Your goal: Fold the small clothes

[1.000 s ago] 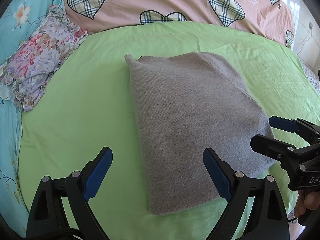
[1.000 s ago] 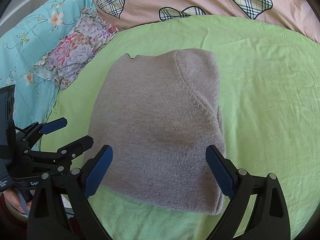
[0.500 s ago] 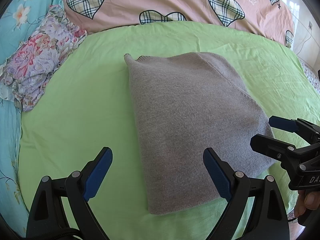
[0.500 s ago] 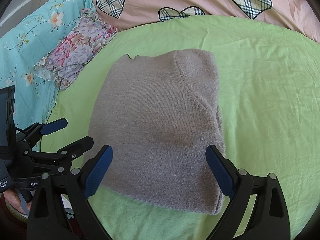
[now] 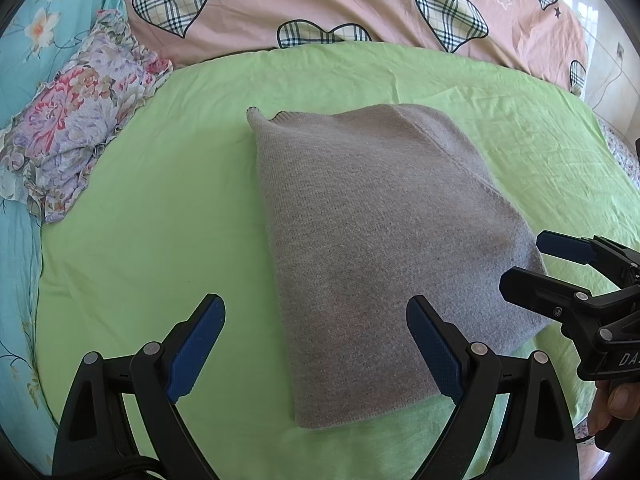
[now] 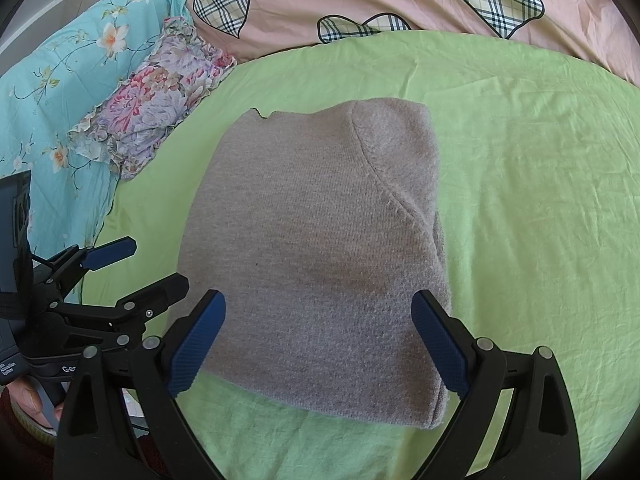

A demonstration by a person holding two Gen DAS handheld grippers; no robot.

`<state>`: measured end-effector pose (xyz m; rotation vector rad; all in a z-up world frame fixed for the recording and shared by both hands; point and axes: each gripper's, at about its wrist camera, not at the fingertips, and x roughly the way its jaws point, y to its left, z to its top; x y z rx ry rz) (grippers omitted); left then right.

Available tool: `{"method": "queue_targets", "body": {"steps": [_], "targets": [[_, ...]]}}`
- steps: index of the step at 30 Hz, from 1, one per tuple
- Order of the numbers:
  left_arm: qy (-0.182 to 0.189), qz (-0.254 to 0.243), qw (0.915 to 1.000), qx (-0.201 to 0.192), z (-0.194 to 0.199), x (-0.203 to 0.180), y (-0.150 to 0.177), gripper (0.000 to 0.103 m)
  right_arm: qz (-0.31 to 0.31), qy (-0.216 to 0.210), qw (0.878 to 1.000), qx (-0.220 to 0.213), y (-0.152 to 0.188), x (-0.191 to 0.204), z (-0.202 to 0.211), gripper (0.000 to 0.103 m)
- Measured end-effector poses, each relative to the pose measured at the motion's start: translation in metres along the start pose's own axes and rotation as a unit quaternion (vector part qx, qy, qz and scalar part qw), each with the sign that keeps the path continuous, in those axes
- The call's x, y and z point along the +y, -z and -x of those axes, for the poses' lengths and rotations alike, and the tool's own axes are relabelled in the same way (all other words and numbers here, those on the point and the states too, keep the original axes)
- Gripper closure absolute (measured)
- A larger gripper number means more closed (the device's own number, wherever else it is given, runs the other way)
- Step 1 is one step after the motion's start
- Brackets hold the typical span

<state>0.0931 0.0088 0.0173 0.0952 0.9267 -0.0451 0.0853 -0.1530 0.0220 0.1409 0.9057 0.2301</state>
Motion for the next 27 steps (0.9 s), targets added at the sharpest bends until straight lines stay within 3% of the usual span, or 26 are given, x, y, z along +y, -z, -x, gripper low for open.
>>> {"method": "queue_targets", "body": {"steps": [27], "targets": [[0.006,-0.003,1.0000,-0.001,0.0035,-0.0028,-0.0009,0.010,0.000,0.000,1.000,-0.002,-0.0019,0.0008,0.0031,0.009]]}}
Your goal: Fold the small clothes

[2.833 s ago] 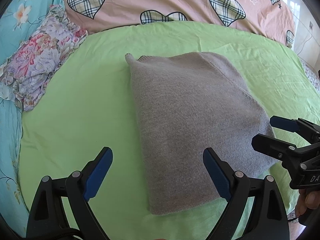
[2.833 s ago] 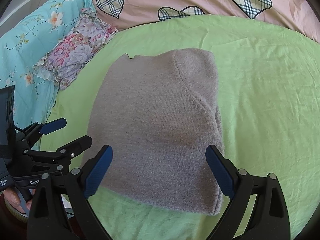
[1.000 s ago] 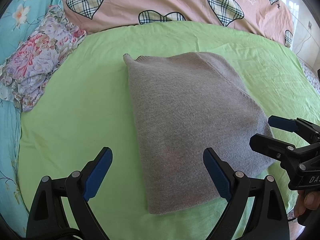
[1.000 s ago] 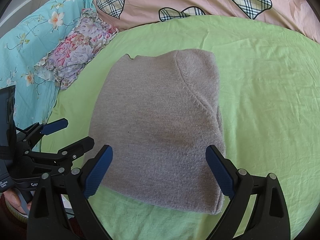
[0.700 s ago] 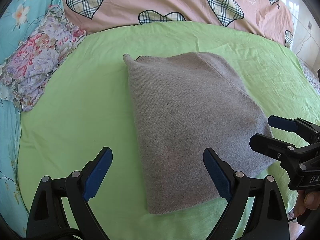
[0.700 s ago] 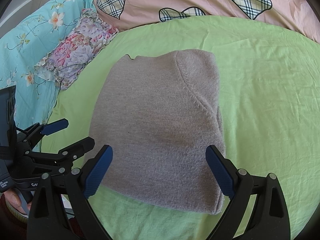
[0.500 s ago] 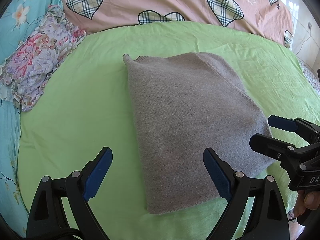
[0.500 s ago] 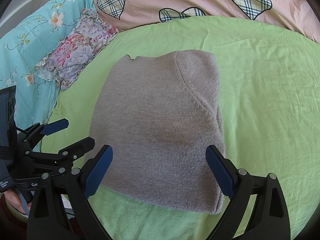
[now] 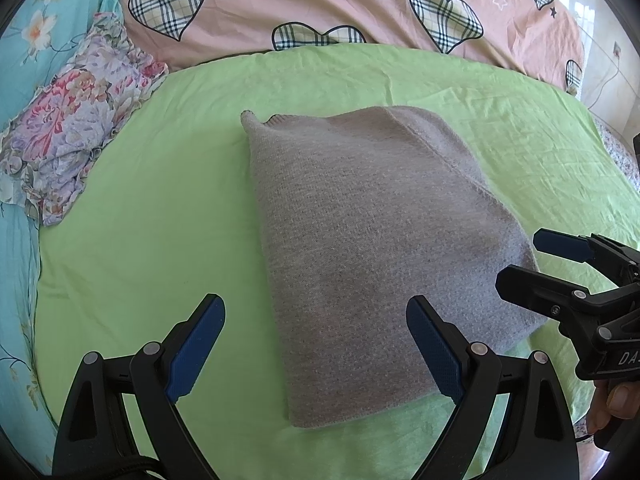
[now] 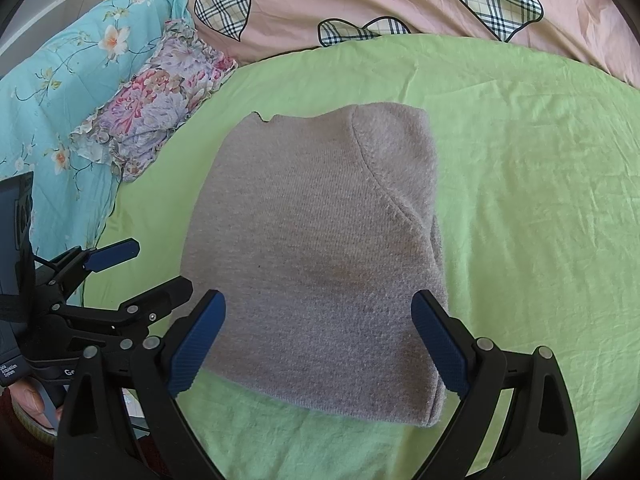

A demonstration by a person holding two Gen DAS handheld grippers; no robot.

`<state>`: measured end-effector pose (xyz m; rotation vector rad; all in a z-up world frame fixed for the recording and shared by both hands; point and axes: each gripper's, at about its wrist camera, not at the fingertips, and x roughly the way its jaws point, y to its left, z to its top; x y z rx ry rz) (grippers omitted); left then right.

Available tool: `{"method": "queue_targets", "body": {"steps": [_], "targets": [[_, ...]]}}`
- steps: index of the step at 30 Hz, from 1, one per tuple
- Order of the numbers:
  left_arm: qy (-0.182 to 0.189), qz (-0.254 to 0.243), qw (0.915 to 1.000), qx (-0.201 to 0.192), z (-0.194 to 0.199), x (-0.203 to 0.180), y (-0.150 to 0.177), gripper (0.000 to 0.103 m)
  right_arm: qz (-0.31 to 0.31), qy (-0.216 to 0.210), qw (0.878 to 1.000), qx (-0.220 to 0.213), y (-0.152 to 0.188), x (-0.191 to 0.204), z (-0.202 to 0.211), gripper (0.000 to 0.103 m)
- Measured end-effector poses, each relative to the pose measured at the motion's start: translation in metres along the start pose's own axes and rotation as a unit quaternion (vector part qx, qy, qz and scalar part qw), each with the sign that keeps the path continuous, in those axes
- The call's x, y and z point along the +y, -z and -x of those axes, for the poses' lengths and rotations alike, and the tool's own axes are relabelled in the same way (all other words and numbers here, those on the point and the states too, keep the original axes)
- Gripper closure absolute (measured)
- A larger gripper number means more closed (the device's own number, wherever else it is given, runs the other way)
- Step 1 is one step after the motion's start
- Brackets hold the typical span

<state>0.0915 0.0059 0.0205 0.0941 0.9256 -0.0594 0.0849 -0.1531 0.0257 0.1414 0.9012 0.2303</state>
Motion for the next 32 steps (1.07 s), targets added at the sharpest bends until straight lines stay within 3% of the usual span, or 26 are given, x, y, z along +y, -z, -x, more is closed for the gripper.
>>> {"method": "queue_targets", "body": {"steps": [19,32], "targets": [[0.005,0.001,1.0000,-0.007,-0.006,0.006,-0.015,0.010,0.000,0.012,1.000,-0.017,-0.015,-0.017,0.005,0.009],[-0.012,0.011,0.9997,-0.020,-0.005,0.020,-0.019,0.010,-0.002,0.012,1.000,-0.022,-0.021,-0.019,-0.002,0.009]]}}
